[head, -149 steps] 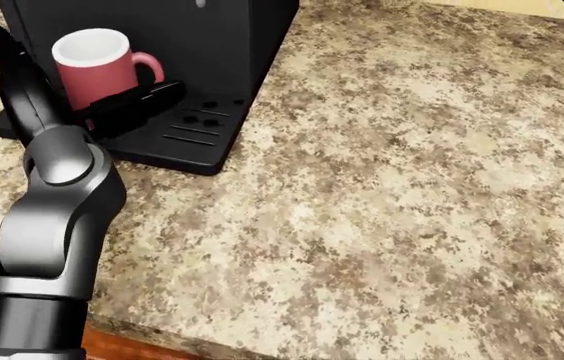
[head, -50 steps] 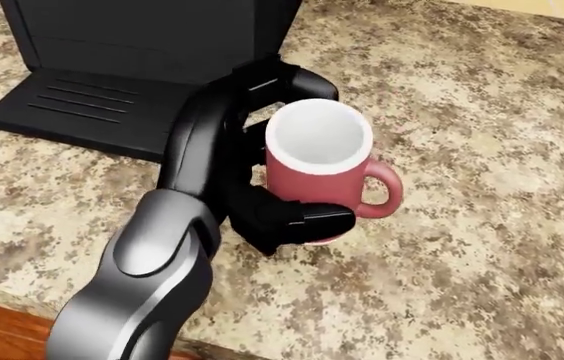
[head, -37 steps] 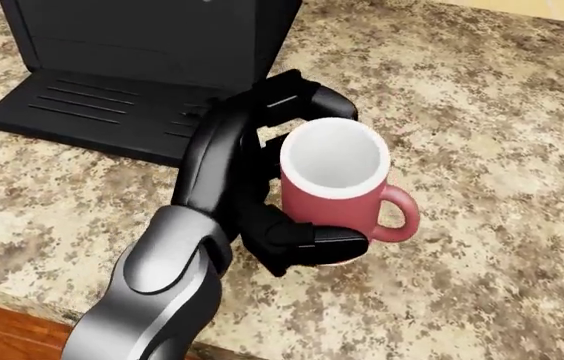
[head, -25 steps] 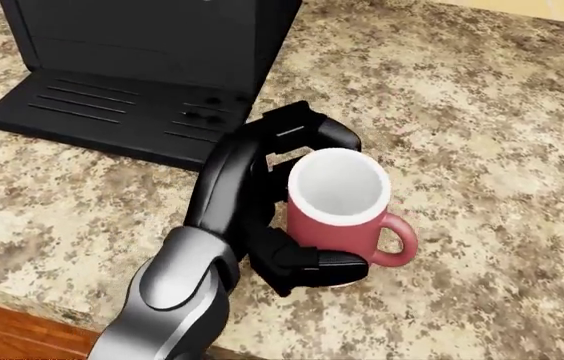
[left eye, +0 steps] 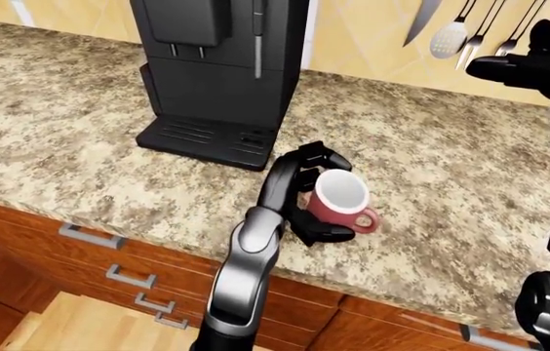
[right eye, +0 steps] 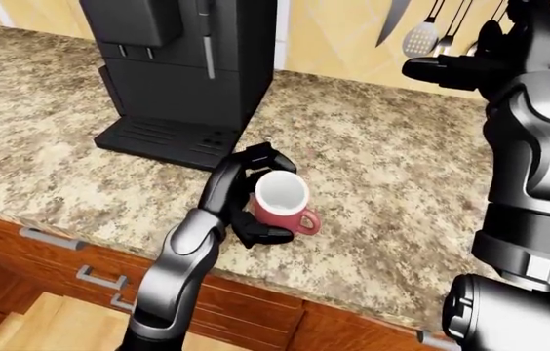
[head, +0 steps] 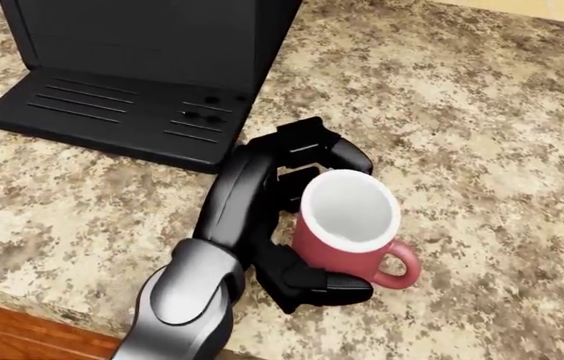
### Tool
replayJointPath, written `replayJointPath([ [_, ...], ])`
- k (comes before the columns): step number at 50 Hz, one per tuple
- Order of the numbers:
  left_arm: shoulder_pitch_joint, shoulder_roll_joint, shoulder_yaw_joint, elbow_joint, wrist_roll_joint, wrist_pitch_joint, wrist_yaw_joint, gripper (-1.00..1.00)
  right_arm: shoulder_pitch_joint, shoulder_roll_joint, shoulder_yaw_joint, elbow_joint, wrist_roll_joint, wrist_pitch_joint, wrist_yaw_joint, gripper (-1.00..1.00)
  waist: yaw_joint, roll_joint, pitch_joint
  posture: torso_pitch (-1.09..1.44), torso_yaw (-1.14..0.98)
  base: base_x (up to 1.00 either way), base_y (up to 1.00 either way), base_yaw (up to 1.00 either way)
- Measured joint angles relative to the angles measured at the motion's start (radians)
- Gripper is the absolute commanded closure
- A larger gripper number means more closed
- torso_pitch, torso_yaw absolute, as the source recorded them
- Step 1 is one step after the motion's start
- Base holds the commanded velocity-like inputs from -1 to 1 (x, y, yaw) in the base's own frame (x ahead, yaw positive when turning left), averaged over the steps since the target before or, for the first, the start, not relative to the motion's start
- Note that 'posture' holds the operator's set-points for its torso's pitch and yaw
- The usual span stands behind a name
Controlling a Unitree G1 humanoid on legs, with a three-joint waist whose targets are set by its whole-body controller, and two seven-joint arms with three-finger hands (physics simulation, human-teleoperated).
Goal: Pick the mug from under the coffee machine dispenser and place it on the counter.
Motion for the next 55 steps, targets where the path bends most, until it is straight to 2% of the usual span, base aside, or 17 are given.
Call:
replayJointPath([
  [12, 0.026, -0.007, -0.010, -0.002, 0.015, -0.041, -0.005, 1.00, 0.004, -0.002, -0.002, 0.000, 0.003, -0.004, 0.001, -1.00, 0.001, -0.004, -0.007, 0.00, 0.00, 0.00, 0.00, 0.00],
  [14, 0.025, -0.008, -0.010, -0.003, 0.017, -0.038, -0.008, 0.83, 0.001, -0.002, -0.001, 0.002, 0.003, -0.003, 0.001, -1.00, 0.001, -0.004, -0.006, 0.00, 0.00, 0.00, 0.00, 0.00],
  [15, 0.024, -0.008, -0.010, -0.002, 0.017, -0.035, -0.011, 0.56, 0.001, -0.002, -0.001, 0.001, 0.003, -0.003, 0.001, -1.00, 0.001, -0.004, -0.006, 0.00, 0.00, 0.00, 0.00, 0.00],
  [16, 0.024, -0.007, -0.010, -0.003, 0.016, -0.032, -0.015, 0.47, 0.002, -0.002, -0.001, 0.001, 0.003, -0.003, 0.001, -1.00, 0.002, -0.004, -0.006, 0.00, 0.00, 0.00, 0.00, 0.00],
  [17, 0.025, -0.006, -0.011, -0.005, 0.016, -0.030, -0.019, 0.07, 0.002, -0.002, -0.001, 0.000, 0.003, -0.003, 0.001, -1.00, 0.002, -0.004, -0.006, 0.00, 0.00, 0.00, 0.00, 0.00],
  [18, 0.025, -0.006, -0.012, -0.006, 0.017, -0.025, -0.022, -0.18, 0.003, -0.002, -0.001, 0.000, 0.003, -0.003, 0.001, -1.00, 0.003, -0.004, -0.006, 0.00, 0.00, 0.00, 0.00, 0.00],
  [19, 0.024, -0.006, -0.013, -0.007, 0.019, -0.021, -0.023, -0.57, 0.002, -0.002, -0.001, 0.000, 0.003, -0.003, 0.001, -1.00, 0.003, -0.004, -0.005, 0.00, 0.00, 0.00, 0.00, 0.00],
  [21, 0.023, -0.006, -0.016, -0.003, 0.027, -0.015, -0.022, -0.91, 0.003, -0.001, 0.001, -0.001, 0.004, -0.003, 0.002, -1.00, 0.003, -0.005, -0.004, 0.00, 0.00, 0.00, 0.00, 0.00],
  [23, 0.023, -0.006, -0.014, 0.002, 0.031, -0.011, -0.020, -0.84, 0.002, -0.001, 0.002, 0.001, 0.004, -0.004, 0.002, -1.00, 0.002, -0.005, -0.002, 0.00, 0.00, 0.00, 0.00, 0.00],
  [27, 0.024, -0.004, -0.013, -0.004, 0.035, -0.008, -0.019, -0.93, 0.001, -0.002, 0.001, 0.004, 0.002, -0.003, 0.003, -1.00, 0.001, -0.004, -0.001, 0.00, 0.00, 0.00, 0.00, 0.00],
  [36, 0.025, -0.006, -0.008, -0.008, 0.036, -0.003, -0.020, -0.91, 0.001, -0.004, -0.001, 0.003, 0.002, -0.005, 0.002, -1.00, 0.000, -0.002, -0.002, 0.00, 0.00, 0.00, 0.00, 0.00],
  [41, 0.022, -0.012, -0.015, -0.093, 0.020, 0.095, -0.022, -0.99, 0.000, -0.004, 0.000, 0.002, 0.001, -0.005, 0.002, -1.00, -0.001, -0.002, 0.002, 0.00, 0.00, 0.00, 0.00, 0.00],
  [49, -0.016, -0.027, -0.073, -0.271, 0.038, 0.219, -0.046, -1.00, -0.003, -0.007, 0.000, 0.007, 0.003, -0.002, 0.003, -1.00, 0.000, 0.000, 0.000, 0.00, 0.00, 0.00, 0.00, 0.00],
  [55, -0.014, -0.013, -0.064, -0.290, 0.056, 0.255, -0.067, -1.00, -0.008, -0.011, -0.002, 0.008, 0.002, -0.007, 0.003, -1.00, -0.001, 0.000, 0.002, 0.00, 0.00, 0.00, 0.00, 0.00],
])
